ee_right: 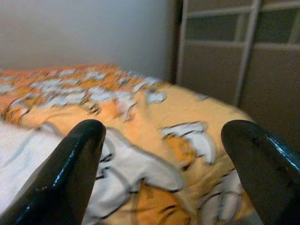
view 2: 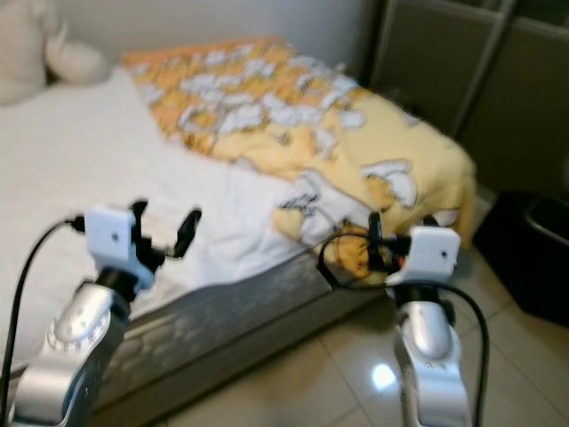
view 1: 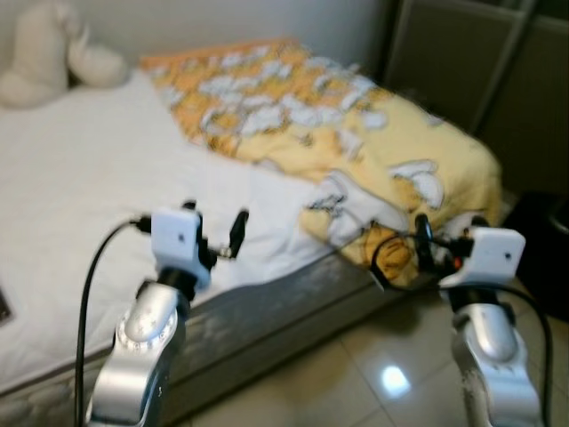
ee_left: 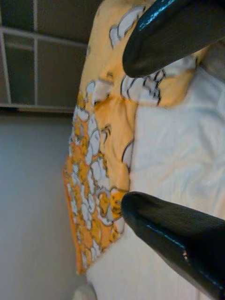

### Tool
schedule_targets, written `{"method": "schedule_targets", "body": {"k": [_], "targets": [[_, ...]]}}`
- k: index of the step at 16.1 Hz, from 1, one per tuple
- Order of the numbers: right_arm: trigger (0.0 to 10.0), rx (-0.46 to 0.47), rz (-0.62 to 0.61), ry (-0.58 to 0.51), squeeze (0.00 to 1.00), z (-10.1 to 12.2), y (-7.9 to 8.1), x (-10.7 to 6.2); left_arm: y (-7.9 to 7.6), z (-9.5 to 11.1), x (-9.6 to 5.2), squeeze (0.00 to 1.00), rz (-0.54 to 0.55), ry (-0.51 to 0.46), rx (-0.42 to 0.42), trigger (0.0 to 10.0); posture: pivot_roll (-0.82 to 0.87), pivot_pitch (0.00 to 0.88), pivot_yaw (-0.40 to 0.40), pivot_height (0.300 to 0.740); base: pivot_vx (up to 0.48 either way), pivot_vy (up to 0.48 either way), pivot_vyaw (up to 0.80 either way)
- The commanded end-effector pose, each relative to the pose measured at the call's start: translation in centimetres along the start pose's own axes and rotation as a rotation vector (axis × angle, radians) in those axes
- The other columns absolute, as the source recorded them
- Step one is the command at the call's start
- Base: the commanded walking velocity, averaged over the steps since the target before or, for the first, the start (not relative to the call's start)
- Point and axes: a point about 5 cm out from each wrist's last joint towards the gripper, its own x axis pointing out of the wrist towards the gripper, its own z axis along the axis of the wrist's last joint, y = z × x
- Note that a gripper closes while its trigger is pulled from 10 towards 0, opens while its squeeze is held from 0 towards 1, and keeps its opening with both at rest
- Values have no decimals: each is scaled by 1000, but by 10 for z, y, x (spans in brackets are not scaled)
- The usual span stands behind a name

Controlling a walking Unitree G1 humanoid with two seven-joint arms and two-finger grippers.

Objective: Clean up the room

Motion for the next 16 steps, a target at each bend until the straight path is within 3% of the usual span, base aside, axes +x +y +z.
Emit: {"method": "schedule_targets", "body": {"k": [1, 10, 13, 15, 16], "targets": [[10000, -9, 6, -4, 0, 2, 2, 3, 0, -2, 2, 0, 0, 11, 5, 10000, -48, 0, 28, 740, 480, 0, 0], [10000, -19, 32, 19, 0, -2, 11, 14, -9, -4, 2, 0, -38, 11, 12, 10000, -37, 0, 22, 740, 451, 0, 0], [10000, -12, 43, 45, 0, -7, 12, 24, -8, -5, 2, 0, -32, 12, 6, 10000, -25, 0, 19, 740, 412, -240, 0], [10000, 42, 48, 111, 0, -19, 20, 40, -4, -9, -1, 0, -29, 53, 0, 10000, 11, 0, 33, 740, 0, 0, 0], [10000, 42, 48, 111, 0, -19, 20, 40, -4, -9, -1, 0, -29, 53, 0, 10000, 11, 0, 33, 740, 0, 0, 0]]}}
